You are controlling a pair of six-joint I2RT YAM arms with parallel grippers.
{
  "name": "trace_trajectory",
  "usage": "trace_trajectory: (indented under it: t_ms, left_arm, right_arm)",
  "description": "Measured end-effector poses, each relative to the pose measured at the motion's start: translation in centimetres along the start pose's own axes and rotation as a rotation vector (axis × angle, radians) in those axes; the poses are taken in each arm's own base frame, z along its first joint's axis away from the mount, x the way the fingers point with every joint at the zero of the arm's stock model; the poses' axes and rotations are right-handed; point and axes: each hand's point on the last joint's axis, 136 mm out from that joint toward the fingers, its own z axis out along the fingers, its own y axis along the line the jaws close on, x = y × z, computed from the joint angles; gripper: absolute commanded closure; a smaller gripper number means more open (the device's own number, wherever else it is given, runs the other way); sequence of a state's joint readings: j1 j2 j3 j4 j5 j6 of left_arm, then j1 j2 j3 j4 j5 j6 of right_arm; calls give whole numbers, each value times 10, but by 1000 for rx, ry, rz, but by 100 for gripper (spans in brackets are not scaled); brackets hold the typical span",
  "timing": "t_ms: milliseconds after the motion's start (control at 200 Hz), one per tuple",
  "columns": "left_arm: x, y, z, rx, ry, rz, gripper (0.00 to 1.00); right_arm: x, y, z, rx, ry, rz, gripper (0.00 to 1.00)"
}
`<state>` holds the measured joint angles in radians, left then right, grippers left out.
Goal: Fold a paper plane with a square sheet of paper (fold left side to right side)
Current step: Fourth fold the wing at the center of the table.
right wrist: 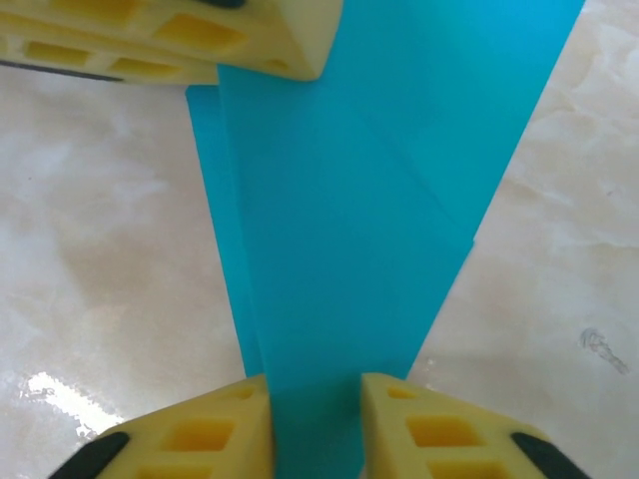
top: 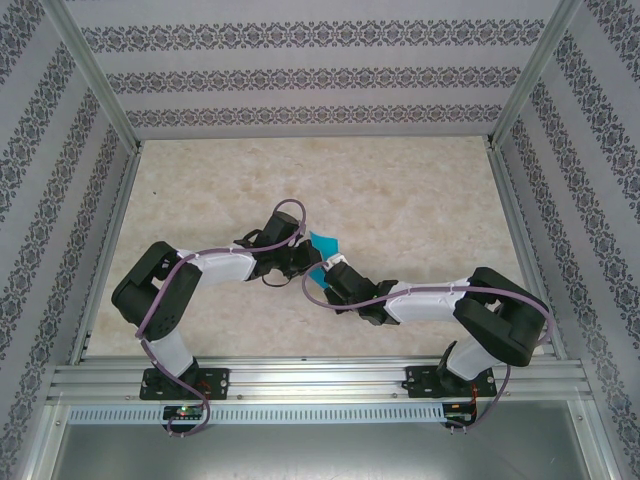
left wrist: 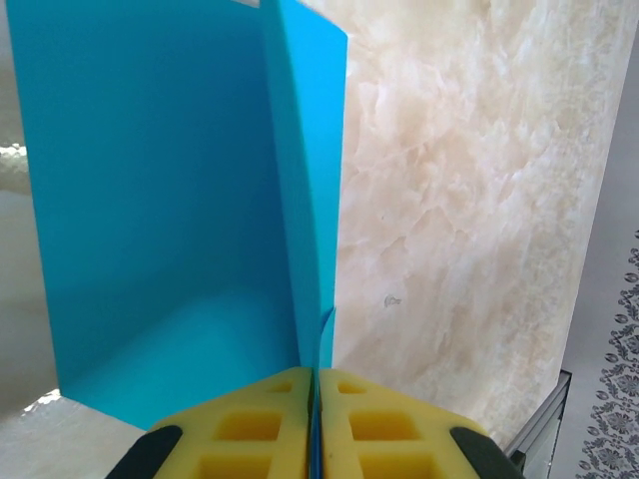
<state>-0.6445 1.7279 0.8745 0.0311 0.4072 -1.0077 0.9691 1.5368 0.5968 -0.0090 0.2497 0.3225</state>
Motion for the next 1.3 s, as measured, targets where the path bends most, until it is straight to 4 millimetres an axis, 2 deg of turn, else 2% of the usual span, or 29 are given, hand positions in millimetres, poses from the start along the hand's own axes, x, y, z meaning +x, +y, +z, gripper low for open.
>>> trace_trajectory:
  t_ms: [240,390,485,814,979,1054,1299]
  left_arm:
    - [-2,-3,-1,3,-4,2,83]
    - [-4,-7,-1,6,-6,9,69]
    - [-5,-10,-3,1,-5,12,64]
    - [-19,-40,-39,21,-71,84,46]
    - [-30,-41,-58,21,-127,87,44]
    - [-29,-35,-61,13,-136,81,47]
    - [-6,7,-42,-38,-75,22,63]
  right_arm:
    - [-1,0,0,0,1,4,80]
    - [2,1,2,-1,10,18,83]
    - [2,2,3,-9,10,25,85]
    - [3,-1,4,-61,1,90,86]
    - [2,-5,3,-96,-4,126,86]
    - [1,-6,2,-118,-6,151,86]
    - [1,-13,0,-195,-12,234,87]
